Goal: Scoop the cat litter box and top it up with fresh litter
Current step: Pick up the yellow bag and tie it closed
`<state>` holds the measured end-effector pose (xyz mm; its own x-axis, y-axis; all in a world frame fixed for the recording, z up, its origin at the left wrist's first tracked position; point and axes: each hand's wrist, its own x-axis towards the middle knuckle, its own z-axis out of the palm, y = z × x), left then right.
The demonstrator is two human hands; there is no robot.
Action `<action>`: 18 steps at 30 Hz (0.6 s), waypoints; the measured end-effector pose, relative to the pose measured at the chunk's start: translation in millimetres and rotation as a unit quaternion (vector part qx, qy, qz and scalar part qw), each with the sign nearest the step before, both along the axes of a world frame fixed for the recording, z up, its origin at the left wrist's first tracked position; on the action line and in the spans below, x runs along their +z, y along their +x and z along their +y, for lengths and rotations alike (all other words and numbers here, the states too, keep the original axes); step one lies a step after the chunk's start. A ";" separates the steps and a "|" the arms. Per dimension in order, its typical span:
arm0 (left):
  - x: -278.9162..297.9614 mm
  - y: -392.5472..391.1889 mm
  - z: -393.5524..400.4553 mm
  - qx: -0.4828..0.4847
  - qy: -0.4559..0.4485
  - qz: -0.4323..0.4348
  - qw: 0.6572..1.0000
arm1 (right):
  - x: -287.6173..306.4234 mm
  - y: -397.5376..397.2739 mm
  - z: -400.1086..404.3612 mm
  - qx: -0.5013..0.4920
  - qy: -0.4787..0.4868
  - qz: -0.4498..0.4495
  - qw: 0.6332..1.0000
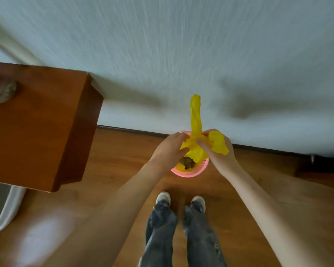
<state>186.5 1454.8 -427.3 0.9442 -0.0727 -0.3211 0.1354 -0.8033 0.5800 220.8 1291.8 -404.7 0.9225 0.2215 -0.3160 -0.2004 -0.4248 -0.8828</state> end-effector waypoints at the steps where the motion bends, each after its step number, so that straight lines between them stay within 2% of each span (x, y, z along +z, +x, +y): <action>1: -21.0 6.2 0.2 -0.001 -0.003 0.003 1.000 | -22.7 2.2 0.3 -0.010 0.006 0.006 1.000; 11: -252.5 26.9 -3.1 0.051 -0.094 0.054 0.993 | -253.9 6.2 -0.4 -0.054 0.026 0.034 0.998; 18: -364.9 19.1 -10.8 0.043 -0.082 0.084 0.992 | -362.0 -1.0 2.3 -0.036 0.015 0.021 0.999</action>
<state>205.6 1444.0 -792.2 0.8838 -0.0581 -0.4642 0.3048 -0.6812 0.6657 219.8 1294.2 -766.6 0.9221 0.1659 -0.3495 -0.2669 -0.3814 -0.8850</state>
